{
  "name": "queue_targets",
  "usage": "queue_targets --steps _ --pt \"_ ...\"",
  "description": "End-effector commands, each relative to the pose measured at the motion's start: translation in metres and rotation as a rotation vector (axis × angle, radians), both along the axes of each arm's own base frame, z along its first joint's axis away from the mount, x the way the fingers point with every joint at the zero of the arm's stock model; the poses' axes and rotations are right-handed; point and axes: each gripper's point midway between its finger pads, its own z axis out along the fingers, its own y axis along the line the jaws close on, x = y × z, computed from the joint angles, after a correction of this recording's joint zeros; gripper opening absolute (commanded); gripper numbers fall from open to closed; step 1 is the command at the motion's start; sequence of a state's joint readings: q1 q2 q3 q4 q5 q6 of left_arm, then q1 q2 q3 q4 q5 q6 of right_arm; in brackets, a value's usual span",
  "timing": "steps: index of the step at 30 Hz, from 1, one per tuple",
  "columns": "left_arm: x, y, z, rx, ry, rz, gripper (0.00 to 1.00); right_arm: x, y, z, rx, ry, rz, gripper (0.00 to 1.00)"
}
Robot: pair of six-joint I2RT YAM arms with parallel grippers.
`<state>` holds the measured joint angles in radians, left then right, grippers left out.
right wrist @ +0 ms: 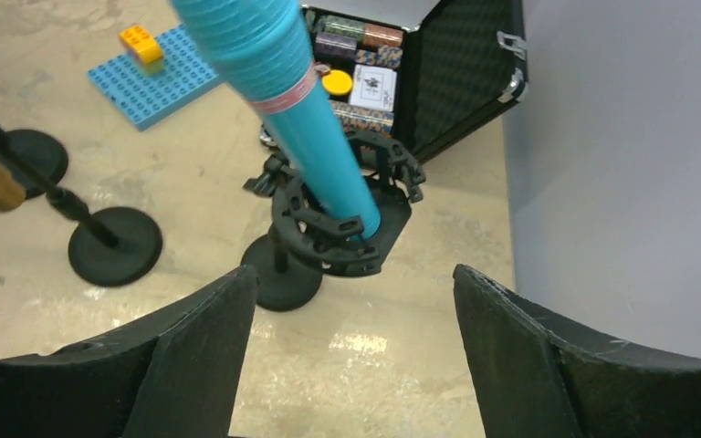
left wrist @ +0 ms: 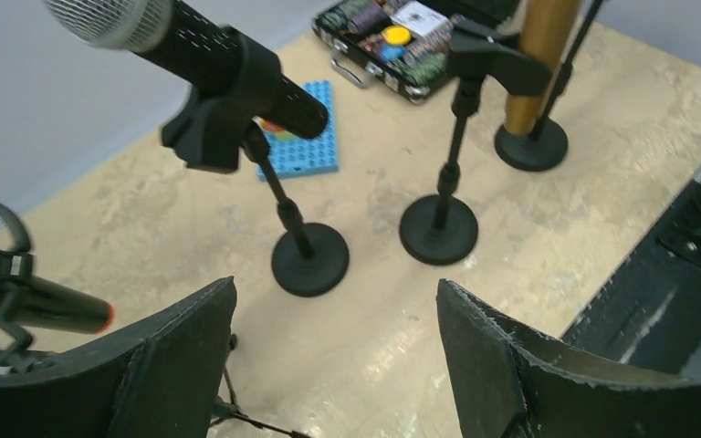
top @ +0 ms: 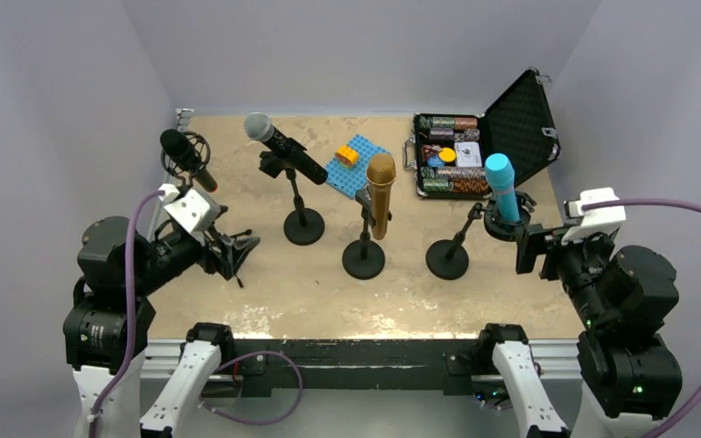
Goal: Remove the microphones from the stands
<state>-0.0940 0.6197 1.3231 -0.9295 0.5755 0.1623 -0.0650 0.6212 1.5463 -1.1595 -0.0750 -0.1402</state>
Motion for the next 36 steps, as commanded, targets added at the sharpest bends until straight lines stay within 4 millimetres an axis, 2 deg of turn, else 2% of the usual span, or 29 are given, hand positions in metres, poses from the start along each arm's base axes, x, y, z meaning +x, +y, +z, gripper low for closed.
queue_targets --steps 1,5,9,13,15,18,20,23,26,30,34,36 --pt "-0.014 -0.015 -0.028 0.037 0.05 -0.143 0.84 -0.026 0.025 0.003 -0.054 -0.052 0.167 0.86" --pt "-0.021 -0.02 -0.056 0.089 0.12 -0.236 0.84 -0.051 0.072 -0.001 -0.076 -0.028 0.484 0.97" --pt "-0.019 -0.026 -0.065 0.08 0.173 -0.283 0.83 -0.053 0.096 0.003 0.023 0.033 0.624 0.99" --pt "-0.01 -0.029 -0.063 0.067 0.193 -0.298 0.82 -0.037 0.097 0.023 -0.048 -0.031 0.669 0.99" --pt "-0.006 -0.029 -0.06 0.068 0.198 -0.295 0.81 -0.022 0.099 0.037 -0.068 -0.046 0.695 0.99" --pt "-0.002 -0.029 -0.054 0.071 0.197 -0.291 0.81 -0.013 0.106 0.061 -0.076 -0.062 0.76 0.97" --pt "-0.002 -0.03 -0.045 0.07 0.196 -0.287 0.81 -0.009 0.104 0.075 -0.12 -0.101 0.758 0.96" --pt "-0.005 -0.033 -0.018 0.059 0.183 -0.302 0.81 -0.008 0.103 0.092 -0.202 -0.176 0.783 0.99" --pt "-0.001 -0.034 0.005 0.057 0.134 -0.305 0.82 -0.002 0.111 0.103 -0.184 -0.165 0.828 0.99" --pt "0.007 -0.039 0.027 0.031 0.123 -0.326 0.83 0.021 0.13 0.096 -0.148 -0.094 0.894 0.99" --pt "0.015 -0.043 0.052 0.035 0.079 -0.343 0.84 0.042 0.156 0.096 -0.121 -0.155 0.89 0.99" --pt "0.02 -0.043 0.056 0.062 0.07 -0.354 0.84 0.049 0.169 0.094 -0.075 -0.161 0.877 0.99"
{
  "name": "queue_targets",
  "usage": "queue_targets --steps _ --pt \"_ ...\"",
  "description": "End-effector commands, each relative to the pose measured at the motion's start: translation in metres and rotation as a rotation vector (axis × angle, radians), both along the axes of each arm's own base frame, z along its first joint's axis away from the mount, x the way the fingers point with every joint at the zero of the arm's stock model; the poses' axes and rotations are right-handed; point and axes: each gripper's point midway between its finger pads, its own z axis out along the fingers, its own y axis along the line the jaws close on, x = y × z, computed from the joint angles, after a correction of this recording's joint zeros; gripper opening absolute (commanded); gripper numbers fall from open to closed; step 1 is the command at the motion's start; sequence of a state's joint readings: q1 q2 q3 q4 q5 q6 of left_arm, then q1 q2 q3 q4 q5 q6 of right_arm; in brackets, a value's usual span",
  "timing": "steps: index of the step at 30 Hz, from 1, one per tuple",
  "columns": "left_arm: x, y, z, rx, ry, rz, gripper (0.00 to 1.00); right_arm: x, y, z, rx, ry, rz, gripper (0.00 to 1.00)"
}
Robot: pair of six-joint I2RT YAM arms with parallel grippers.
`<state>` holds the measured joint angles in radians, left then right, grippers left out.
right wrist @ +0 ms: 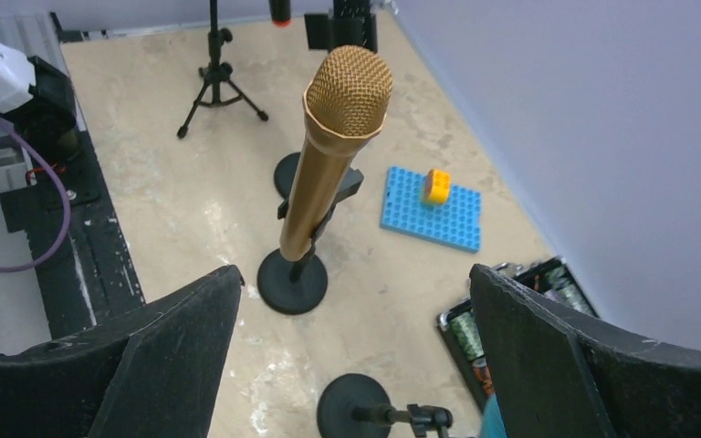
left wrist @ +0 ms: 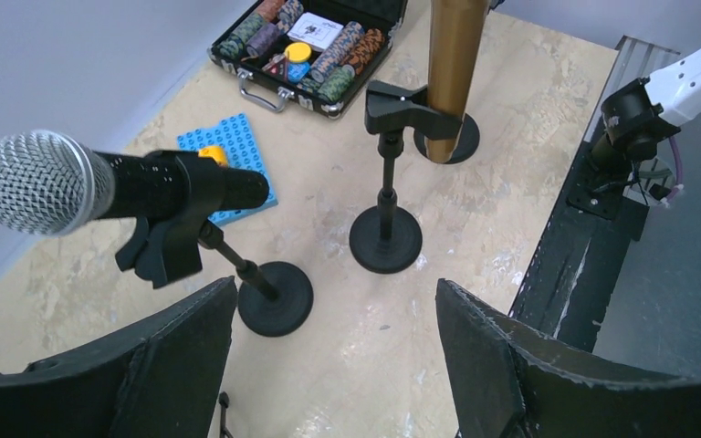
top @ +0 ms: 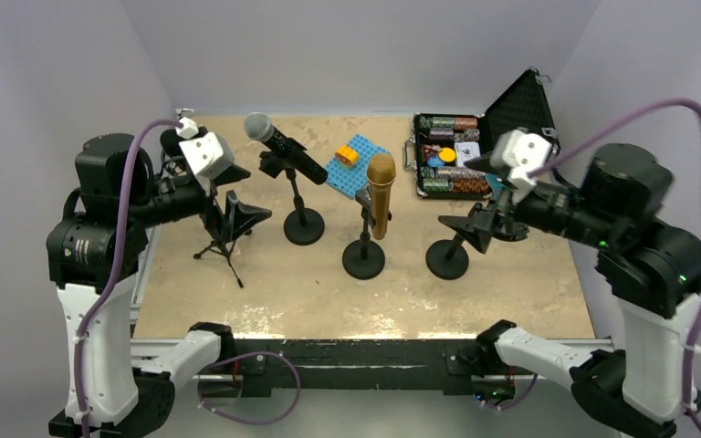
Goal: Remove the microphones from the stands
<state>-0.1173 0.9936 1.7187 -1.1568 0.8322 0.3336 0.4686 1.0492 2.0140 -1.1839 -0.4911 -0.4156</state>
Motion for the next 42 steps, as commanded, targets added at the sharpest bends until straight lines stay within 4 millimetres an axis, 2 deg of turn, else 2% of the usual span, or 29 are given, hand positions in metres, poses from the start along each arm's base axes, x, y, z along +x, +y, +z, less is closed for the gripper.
queue_targets --steps 1,4,7,14,18,23,27,33,37,42 --pt "0.004 -0.007 0.015 0.013 -0.017 -0.055 0.84 0.043 0.022 0.006 0.113 -0.003 -0.134 0.99" --pt "0.011 -0.014 0.015 0.013 -0.03 -0.075 0.82 0.054 0.026 0.017 0.256 0.003 -0.206 0.99" --pt "0.013 -0.021 0.014 0.011 -0.036 -0.096 0.82 0.059 0.034 0.014 0.307 0.064 -0.218 0.99" --pt "0.021 -0.02 0.008 0.044 -0.051 -0.089 0.82 0.043 0.069 0.013 0.3 0.07 -0.079 0.99" --pt "0.029 -0.018 0.004 0.068 -0.073 -0.071 0.82 0.044 0.084 0.007 0.278 0.072 -0.066 0.99" --pt "0.038 -0.019 -0.002 0.054 -0.051 -0.044 0.82 0.064 0.091 0.003 0.282 0.092 -0.147 0.98" --pt "0.037 -0.022 -0.012 0.023 0.013 -0.037 0.84 0.077 0.102 -0.002 0.274 0.102 -0.179 0.91" --pt "0.033 -0.02 -0.023 0.03 0.052 -0.029 0.84 0.089 0.11 -0.013 0.255 0.102 -0.247 0.92" --pt "0.031 -0.022 -0.029 -0.005 0.117 -0.006 0.85 0.093 0.102 -0.019 0.247 0.097 -0.296 0.75" --pt "0.022 -0.027 -0.048 -0.036 0.206 -0.026 0.85 0.089 0.104 -0.035 0.213 0.116 -0.276 0.69"
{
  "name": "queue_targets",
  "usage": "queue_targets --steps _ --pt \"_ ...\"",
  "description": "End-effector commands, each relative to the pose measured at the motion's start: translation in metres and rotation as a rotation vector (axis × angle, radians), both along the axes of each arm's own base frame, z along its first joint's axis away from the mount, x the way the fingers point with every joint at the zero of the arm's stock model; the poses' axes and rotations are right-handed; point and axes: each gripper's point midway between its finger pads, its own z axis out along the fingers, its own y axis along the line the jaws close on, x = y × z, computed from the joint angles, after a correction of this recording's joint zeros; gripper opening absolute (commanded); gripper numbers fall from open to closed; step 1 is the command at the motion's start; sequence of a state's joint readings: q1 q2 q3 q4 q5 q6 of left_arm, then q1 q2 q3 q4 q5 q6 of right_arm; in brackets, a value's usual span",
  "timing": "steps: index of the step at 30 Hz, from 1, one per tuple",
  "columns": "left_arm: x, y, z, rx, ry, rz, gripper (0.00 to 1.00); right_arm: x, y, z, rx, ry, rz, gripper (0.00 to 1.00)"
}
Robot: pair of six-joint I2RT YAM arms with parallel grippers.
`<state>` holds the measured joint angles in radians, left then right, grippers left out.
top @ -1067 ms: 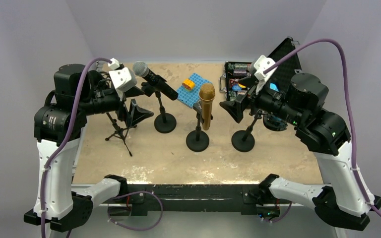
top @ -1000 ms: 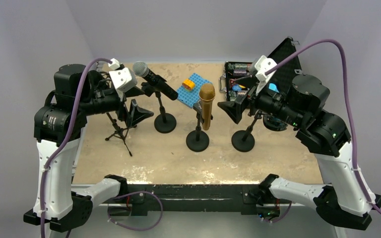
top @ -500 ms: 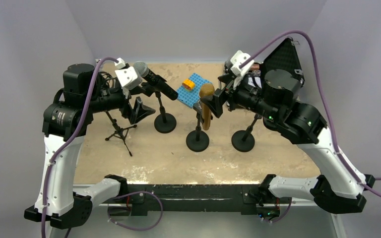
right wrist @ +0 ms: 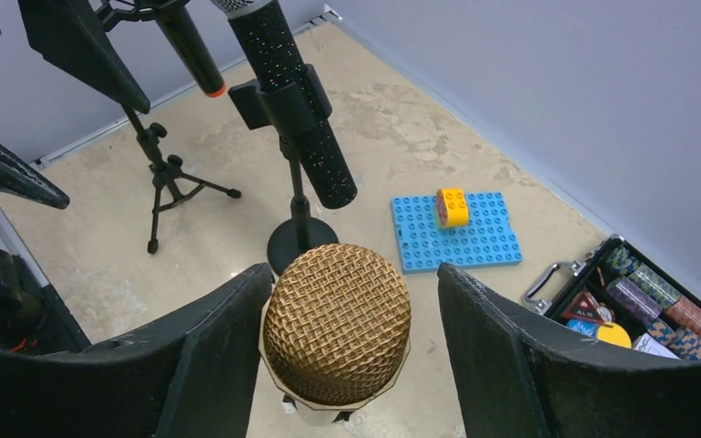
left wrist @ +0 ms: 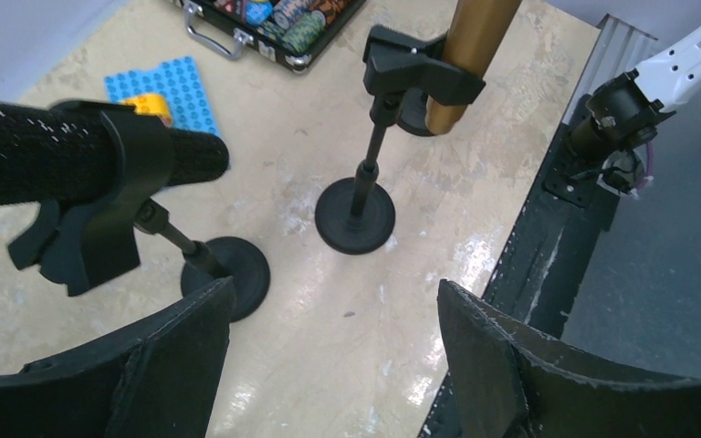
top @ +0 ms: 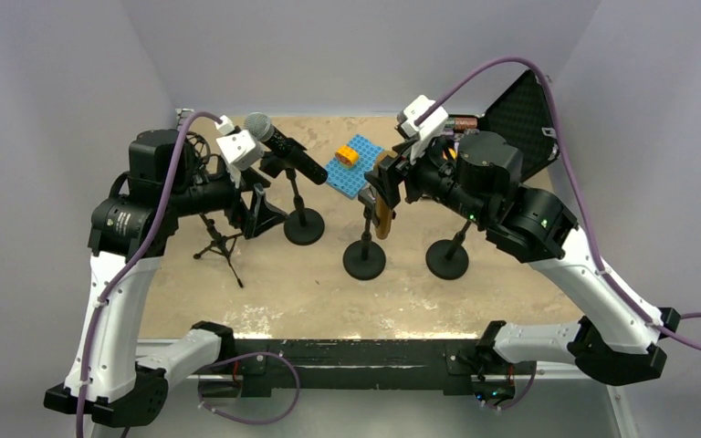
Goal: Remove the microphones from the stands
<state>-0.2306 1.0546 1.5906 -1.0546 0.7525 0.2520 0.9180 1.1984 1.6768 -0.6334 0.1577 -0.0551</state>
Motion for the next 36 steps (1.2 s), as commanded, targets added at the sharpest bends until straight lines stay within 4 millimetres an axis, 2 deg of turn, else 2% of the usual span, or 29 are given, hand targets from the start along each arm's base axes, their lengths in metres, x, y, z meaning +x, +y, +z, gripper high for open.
queue_targets --steps 1,5,11,13,16,19,22,27,30,32,36 --pt "-0.008 -0.005 -0.011 -0.042 0.072 0.001 0.85 0.001 -0.005 0.006 0.035 -0.025 -0.024 0.67" --pt "-0.014 -0.001 -0.022 -0.02 0.076 0.006 0.85 -0.002 -0.004 -0.002 -0.002 -0.036 0.005 0.58" --pt "-0.011 0.001 -0.018 -0.005 0.046 0.005 0.85 -0.022 0.002 -0.009 -0.049 -0.048 0.139 0.39" --pt "-0.01 0.0 -0.017 -0.005 0.042 -0.007 0.85 -0.034 0.008 -0.01 -0.055 -0.051 0.219 0.35" --pt "-0.012 -0.002 -0.015 0.005 0.033 -0.04 0.85 -0.061 0.018 -0.015 -0.094 -0.11 0.42 0.16" --pt "-0.017 -0.006 -0.009 0.004 0.045 -0.096 0.85 -0.08 0.024 -0.018 -0.123 -0.182 0.568 0.07" --pt "-0.025 -0.014 -0.003 -0.011 0.072 -0.174 0.84 -0.09 0.029 -0.017 -0.138 -0.258 0.655 0.07" --pt "-0.028 -0.025 0.006 -0.012 0.035 -0.236 0.84 -0.082 0.042 -0.002 -0.125 -0.29 0.676 0.07" --pt "-0.022 -0.03 0.015 -0.02 -0.02 -0.243 0.84 -0.08 0.05 0.009 -0.091 -0.292 0.695 0.08" --pt "-0.02 -0.033 0.019 -0.02 -0.048 -0.246 0.84 -0.071 0.053 0.016 -0.056 -0.283 0.664 0.08" --pt "-0.014 -0.033 0.015 0.015 -0.089 -0.247 0.85 -0.062 0.062 0.027 -0.007 -0.255 0.681 0.08"
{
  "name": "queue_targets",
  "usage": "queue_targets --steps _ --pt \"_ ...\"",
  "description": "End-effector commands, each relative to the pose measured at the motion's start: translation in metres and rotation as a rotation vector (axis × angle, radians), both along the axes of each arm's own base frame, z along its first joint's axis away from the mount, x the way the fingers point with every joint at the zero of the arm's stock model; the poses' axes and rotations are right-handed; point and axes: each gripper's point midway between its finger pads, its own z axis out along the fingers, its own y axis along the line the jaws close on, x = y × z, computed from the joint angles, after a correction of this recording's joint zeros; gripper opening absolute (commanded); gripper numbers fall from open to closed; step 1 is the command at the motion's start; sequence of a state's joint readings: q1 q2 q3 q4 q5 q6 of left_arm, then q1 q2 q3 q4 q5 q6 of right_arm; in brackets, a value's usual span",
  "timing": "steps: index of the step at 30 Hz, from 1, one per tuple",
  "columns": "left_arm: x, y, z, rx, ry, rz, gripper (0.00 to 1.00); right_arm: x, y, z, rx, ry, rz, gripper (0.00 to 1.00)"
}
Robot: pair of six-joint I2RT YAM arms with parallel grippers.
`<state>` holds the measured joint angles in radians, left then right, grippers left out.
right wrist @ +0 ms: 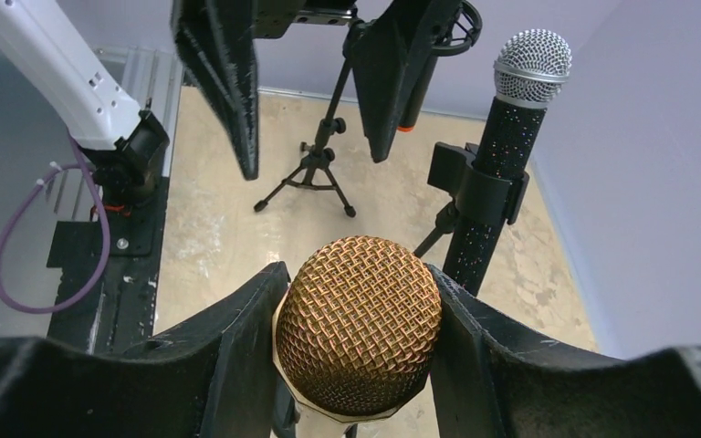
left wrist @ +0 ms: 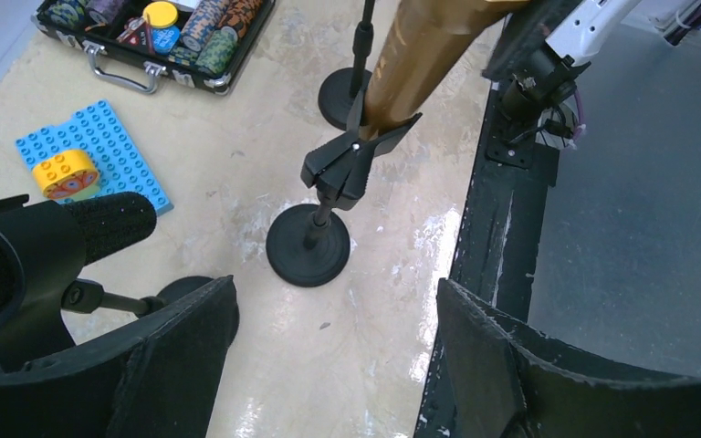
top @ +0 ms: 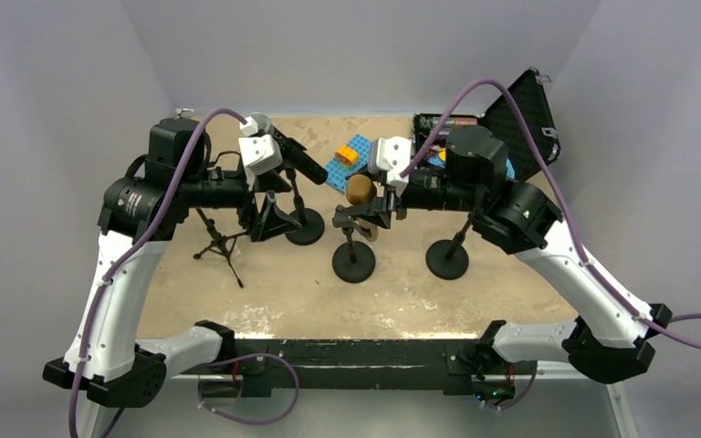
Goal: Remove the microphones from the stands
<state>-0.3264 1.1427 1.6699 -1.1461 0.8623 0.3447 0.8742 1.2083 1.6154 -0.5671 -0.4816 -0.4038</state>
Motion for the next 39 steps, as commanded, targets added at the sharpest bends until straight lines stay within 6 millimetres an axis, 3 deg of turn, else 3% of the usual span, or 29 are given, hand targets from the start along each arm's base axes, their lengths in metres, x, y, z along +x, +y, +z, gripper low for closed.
queue_targets --steps 1,10,16,20,32,39 --pt "0.009 -0.002 0.011 0.006 -0.125 -0.022 0.85 -0.003 0.011 0.037 0.097 -0.002 0.075 0.08" --pt "0.007 -0.025 0.007 -0.069 -0.253 -0.147 0.84 0.002 0.004 0.043 0.099 -0.008 0.193 0.09" --pt "0.014 -0.049 -0.008 -0.055 -0.293 -0.215 0.84 -0.018 0.0 0.044 0.094 -0.031 0.316 0.08" --pt "0.02 -0.062 -0.023 -0.045 -0.298 -0.239 0.84 -0.015 0.002 0.04 0.1 -0.033 0.308 0.08" --pt "0.008 -0.085 -0.061 -0.065 -0.171 -0.283 0.82 -0.014 0.001 0.034 0.091 -0.066 0.305 0.08" --pt "0.011 -0.094 -0.068 -0.061 -0.176 -0.266 0.71 -0.015 -0.002 0.031 0.092 -0.06 0.297 0.08"
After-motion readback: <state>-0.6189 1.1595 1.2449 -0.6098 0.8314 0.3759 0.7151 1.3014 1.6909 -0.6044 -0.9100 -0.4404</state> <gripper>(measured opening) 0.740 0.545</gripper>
